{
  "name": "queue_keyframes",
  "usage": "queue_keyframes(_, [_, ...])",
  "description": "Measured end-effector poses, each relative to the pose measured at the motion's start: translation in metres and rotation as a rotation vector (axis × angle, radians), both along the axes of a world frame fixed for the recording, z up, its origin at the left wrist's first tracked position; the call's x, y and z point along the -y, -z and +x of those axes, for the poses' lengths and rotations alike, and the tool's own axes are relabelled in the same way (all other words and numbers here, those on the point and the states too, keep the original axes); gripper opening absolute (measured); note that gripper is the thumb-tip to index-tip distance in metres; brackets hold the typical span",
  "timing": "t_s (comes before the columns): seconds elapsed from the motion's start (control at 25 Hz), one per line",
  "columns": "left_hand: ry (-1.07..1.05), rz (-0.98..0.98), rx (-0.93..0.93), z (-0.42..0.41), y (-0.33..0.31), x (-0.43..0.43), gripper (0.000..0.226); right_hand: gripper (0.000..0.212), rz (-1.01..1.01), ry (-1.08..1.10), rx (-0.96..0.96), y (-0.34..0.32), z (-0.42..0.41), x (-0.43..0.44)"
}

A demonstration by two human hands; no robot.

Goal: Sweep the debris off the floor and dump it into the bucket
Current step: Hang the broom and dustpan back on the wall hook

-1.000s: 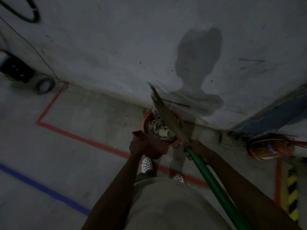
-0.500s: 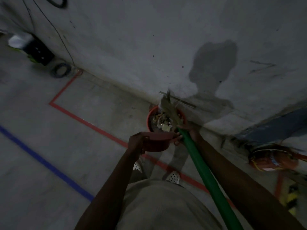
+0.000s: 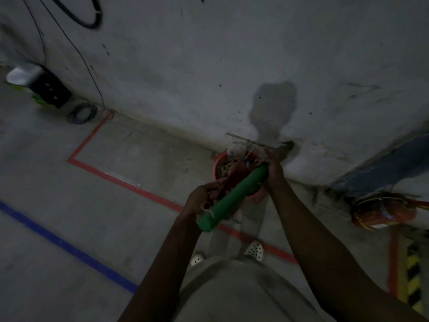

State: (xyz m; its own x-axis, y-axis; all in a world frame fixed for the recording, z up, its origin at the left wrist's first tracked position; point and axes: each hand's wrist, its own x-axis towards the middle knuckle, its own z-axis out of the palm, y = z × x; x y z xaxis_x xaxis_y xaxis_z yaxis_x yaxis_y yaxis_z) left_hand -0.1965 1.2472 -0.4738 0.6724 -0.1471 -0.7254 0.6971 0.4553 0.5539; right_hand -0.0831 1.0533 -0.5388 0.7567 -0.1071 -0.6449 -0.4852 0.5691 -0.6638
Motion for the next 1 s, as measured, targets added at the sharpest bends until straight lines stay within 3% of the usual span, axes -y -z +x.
queue_keyframes(0.12, [-0.091, -0.178, 0.114, -0.032, -0.036, -0.028, 0.032, 0.043, -0.062, 0.128, -0.09, 0.001, -0.009, -0.024])
queue_keyframes(0.24, [-0.156, -0.237, 0.181, -0.048, -0.058, -0.053, 0.035, 0.024, 0.0, 0.22, -0.062, -0.012, -0.034, -0.04])
queue_keyframes(0.36, [-0.217, -0.287, 0.275, -0.051, -0.065, -0.074, 0.046, 0.035, 0.034, 0.27, -0.089, -0.029, -0.067, -0.06])
queue_keyframes(0.44, [-0.246, -0.328, 0.375, -0.05, -0.065, -0.078, 0.028, 0.044, 0.108, 0.224, -0.12, -0.044, -0.087, -0.074])
queue_keyframes(0.52, [-0.222, -0.309, 0.48, -0.048, -0.063, -0.076, 0.023, 0.037, 0.15, 0.212, -0.095, -0.06, -0.11, -0.086])
queue_keyframes(0.64, [-0.12, -0.195, 0.516, -0.033, -0.057, -0.068, 0.024, 0.025, 0.394, 0.22, -0.021, -0.064, -0.133, -0.095])
queue_keyframes(0.8, [-0.031, 0.076, 0.457, -0.016, -0.047, -0.05, 0.018, 0.043, 0.233, 0.215, 0.01, -0.055, -0.129, -0.093])
queue_keyframes(0.88, [-0.025, 0.096, 0.462, -0.015, -0.039, -0.04, 0.026, 0.045, 0.112, 0.206, -0.148, -0.046, -0.122, -0.083])
queue_keyframes(1.0, [0.055, 0.043, 0.51, -0.02, -0.031, -0.025, 0.032, 0.034, -0.47, -0.06, -0.299, -0.044, -0.126, -0.072])
